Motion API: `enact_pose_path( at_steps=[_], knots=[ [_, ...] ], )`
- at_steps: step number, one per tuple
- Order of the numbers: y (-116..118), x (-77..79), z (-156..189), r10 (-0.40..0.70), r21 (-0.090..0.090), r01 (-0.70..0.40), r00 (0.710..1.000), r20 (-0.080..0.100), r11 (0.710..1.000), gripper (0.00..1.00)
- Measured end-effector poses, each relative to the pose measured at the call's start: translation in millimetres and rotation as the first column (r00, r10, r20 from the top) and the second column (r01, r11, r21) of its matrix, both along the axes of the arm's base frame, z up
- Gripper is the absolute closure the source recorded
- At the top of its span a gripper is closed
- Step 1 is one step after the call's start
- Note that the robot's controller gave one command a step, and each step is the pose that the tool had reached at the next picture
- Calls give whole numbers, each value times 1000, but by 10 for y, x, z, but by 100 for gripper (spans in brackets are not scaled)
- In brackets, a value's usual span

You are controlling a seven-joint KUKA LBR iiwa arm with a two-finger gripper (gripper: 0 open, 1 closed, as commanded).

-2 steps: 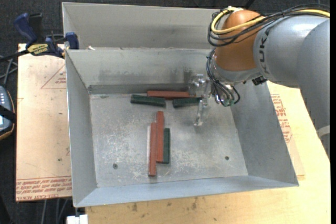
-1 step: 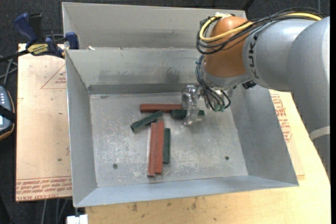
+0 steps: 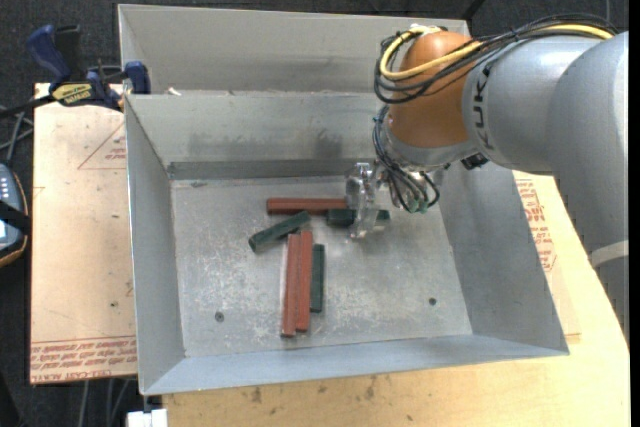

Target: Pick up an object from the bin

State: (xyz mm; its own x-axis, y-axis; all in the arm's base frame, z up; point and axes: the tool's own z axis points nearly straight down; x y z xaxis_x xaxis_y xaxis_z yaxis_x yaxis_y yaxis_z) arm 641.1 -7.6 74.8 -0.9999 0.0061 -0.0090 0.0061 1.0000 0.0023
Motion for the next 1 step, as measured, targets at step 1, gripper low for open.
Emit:
enact_pose_path(
  at_steps=[1],
  knots=[
    [-121, -99, 380, -40, 0, 40, 999, -11, 999, 100]
  ],
)
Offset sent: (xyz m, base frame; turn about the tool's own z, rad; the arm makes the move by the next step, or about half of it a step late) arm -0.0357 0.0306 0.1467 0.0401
